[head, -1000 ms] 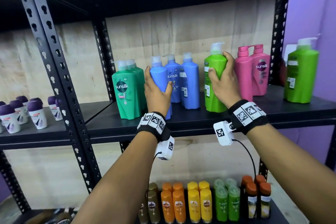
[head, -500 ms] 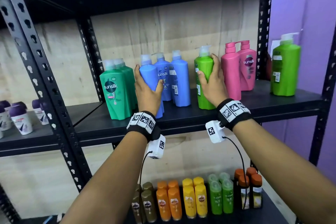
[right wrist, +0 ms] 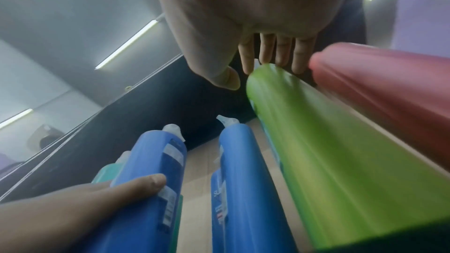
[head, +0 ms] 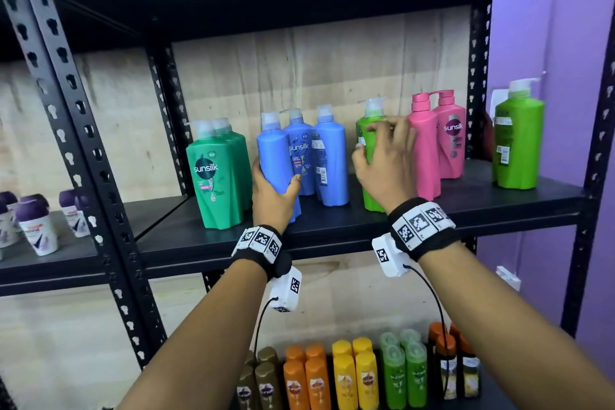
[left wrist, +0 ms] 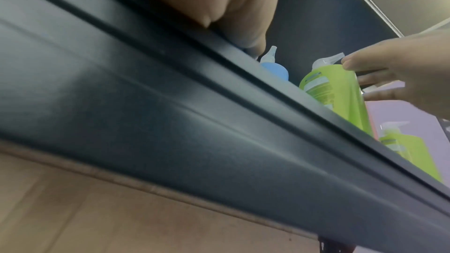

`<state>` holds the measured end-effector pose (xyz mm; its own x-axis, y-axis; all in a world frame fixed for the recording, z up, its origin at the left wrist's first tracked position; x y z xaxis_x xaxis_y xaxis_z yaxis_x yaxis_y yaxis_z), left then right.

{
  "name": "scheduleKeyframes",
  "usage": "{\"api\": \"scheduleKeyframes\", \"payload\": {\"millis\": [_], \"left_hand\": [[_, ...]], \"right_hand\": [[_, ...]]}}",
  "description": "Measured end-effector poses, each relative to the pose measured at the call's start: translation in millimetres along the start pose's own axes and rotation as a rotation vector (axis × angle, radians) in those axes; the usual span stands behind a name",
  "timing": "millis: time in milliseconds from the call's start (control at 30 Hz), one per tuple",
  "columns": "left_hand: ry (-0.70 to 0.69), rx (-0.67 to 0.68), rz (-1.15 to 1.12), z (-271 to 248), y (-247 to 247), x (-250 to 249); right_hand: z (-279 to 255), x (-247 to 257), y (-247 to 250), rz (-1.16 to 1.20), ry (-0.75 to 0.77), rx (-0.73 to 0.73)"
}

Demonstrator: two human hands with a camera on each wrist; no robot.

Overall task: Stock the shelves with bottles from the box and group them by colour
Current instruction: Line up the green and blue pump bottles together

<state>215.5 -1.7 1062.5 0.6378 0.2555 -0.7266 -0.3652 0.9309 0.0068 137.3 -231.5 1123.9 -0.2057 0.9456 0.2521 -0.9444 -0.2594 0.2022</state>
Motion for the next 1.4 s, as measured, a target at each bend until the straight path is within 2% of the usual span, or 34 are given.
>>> {"api": "scheduleKeyframes", "payload": {"millis": [67,167,333,500,700,833,1000,1233,1400], "left_hand": [[0.01,-0.007,0.0,1,-1,2],[0.009,-0.002,0.017,0,0,5],[-0.009,-0.002,0.005,-2,2,5],[-0.003,-0.008,-0.034,-4,3,3],[0.08,-0.012,-0.014,-5,2,4],[0.107,-0.014,-0.004,-5,2,3],[0.1,-0.001,-0.018,-5,2,2],[0.114,-0.004,-0.067,-1,3,7],[0.169,-0.063,-0.131,0,8,8]], "right_hand": [[-3,14,-1,-0.009,0.031,0.013],[-8,30,-11,0.139,0.025,0.067],[-18,34,-45,0.377,-0.198,0.304],[-15,32,-81,0.431,-0.265,0.459],[-13,10,-127,0.548,-0.596,0.63],[-18,7,-138,0.598,-0.66,0.642],[-21,9,-136,0.616,-0.623,0.644],[-29,10,-125,0.629,-0.582,0.576],[-45,17,-116,0.826,-0.621,0.56]]}}
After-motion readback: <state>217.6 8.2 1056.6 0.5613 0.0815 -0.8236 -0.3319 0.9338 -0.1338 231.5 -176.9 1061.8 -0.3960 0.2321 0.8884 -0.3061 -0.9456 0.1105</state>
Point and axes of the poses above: each hand's wrist, its own z-axis towards the middle knuckle, its own y-axis out of the back of the hand, x = y × z, the point moved 5 cm from there along z, towards the middle knuckle, and after that the axes turned 9 degrees about -z, right-handed, at the moved point
